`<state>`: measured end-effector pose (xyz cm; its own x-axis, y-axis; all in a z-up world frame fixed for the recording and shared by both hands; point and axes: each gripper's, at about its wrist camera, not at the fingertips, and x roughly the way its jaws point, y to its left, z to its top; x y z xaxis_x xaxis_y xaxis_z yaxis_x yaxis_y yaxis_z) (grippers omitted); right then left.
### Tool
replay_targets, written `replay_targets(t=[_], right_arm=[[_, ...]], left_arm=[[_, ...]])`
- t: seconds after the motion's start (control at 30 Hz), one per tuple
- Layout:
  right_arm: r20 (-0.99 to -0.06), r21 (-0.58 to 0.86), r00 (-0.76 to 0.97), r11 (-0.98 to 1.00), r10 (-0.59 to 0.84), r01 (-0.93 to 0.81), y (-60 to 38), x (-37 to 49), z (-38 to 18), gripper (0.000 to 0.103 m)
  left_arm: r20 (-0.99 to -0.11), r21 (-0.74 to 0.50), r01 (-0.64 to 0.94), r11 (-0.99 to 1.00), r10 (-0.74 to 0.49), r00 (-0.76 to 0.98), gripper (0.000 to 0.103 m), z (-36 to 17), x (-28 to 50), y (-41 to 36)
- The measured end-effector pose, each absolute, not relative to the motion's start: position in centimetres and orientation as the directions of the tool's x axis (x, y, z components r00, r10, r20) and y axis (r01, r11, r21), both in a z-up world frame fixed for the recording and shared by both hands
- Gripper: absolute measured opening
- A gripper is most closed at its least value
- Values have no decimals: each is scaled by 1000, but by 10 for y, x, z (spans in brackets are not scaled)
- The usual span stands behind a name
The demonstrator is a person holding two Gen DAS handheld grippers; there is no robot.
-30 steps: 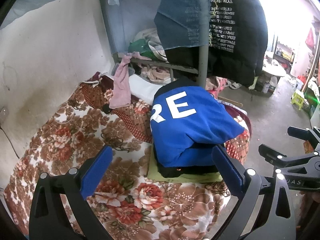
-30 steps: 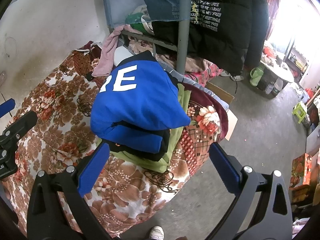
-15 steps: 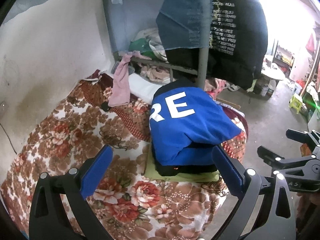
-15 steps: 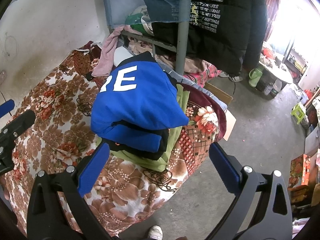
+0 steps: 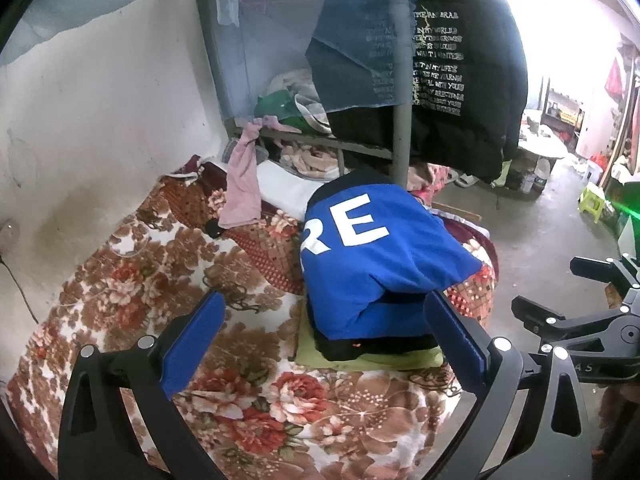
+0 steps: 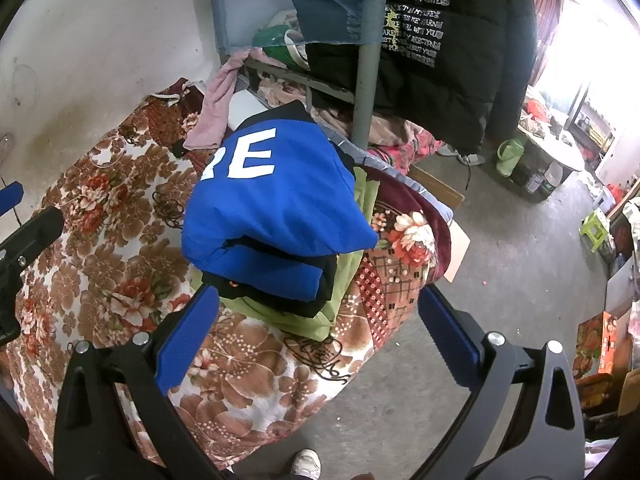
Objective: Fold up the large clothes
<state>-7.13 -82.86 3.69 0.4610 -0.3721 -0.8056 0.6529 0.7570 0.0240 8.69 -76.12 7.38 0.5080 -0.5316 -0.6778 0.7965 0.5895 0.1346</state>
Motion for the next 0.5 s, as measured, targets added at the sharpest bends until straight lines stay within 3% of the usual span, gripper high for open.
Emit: replay_targets(t=[0.5], right_arm=[[-804, 29, 465, 756, -371, 654, -830, -73, 37, 98]], left_arm=[[-689, 131, 803, 582, -529, 496, 98, 70, 83, -760]])
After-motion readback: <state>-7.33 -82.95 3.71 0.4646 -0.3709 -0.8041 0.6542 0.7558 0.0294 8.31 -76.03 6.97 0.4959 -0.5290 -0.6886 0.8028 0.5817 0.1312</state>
